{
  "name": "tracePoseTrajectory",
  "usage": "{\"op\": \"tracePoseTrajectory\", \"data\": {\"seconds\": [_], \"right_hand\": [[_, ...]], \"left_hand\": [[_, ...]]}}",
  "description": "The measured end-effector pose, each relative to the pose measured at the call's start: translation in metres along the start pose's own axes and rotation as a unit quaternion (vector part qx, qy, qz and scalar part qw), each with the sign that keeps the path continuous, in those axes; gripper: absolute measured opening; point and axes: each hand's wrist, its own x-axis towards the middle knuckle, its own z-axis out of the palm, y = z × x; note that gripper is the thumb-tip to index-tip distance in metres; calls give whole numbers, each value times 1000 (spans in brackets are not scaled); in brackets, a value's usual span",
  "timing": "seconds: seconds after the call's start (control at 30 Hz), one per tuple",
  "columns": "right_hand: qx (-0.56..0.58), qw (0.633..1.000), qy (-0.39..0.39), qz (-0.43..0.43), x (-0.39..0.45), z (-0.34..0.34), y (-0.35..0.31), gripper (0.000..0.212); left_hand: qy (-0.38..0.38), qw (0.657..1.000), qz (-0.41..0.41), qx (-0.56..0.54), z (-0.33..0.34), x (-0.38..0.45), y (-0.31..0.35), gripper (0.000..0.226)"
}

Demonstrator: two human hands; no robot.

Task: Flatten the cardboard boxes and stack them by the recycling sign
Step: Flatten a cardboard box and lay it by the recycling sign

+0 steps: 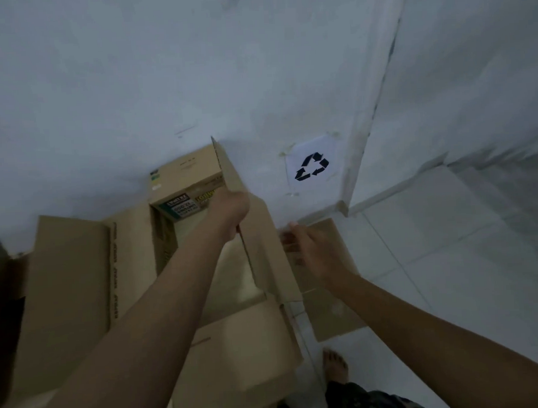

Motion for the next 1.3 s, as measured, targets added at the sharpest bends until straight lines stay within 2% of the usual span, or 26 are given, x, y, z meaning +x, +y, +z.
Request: {"op": "tracePoseTrajectory", "data": {"seconds": [0.1, 0.23, 0.33, 0.4, 0.47, 0.53, 0.57, 0.67, 0.87, 1.0, 1.17, 1.3], "right_hand": [[-100, 991, 27, 85, 15, -4, 17, 48], [-144, 981, -25, 128, 29, -5, 31, 57], [-110, 981, -71, 146, 55, -1, 60, 95], [-57, 987, -74, 132, 81, -1, 87, 106], [-32, 990, -48, 128, 59, 8, 47, 96], [-23, 995, -2, 97, 43, 13, 12, 58], [-17, 997, 29, 71, 42, 13, 0, 46], [-19, 995, 93, -20, 42, 8, -32, 51], [-51, 972, 199, -113, 16, 9, -89, 48], [-38, 949, 250, -188, -15, 21, -111, 45], [14, 913, 292, -285, -47, 45, -126, 42], [1, 900, 299, -318, -67, 57, -126, 44]], "left_hand": [[28, 999, 17, -18, -29, -18, -8, 23], [58, 994, 42, -78, -64, -41, -9, 27], [73, 990, 64, -105, -88, -52, -12, 26], [78, 989, 70, -107, -102, -57, -14, 25], [84, 987, 74, -115, -118, -62, -14, 19], [91, 984, 83, -129, -134, -65, -10, 16], [95, 983, 91, -130, -141, -67, -7, 15], [109, 978, 127, -125, -160, -72, 2, 16], [110, 962, 210, -135, -196, -95, 6, 24], [102, 945, 273, -147, -220, -116, -4, 18], [89, 921, 325, -194, -246, -134, -26, 18], [101, 918, 319, -214, -256, -138, -48, 19]]}}
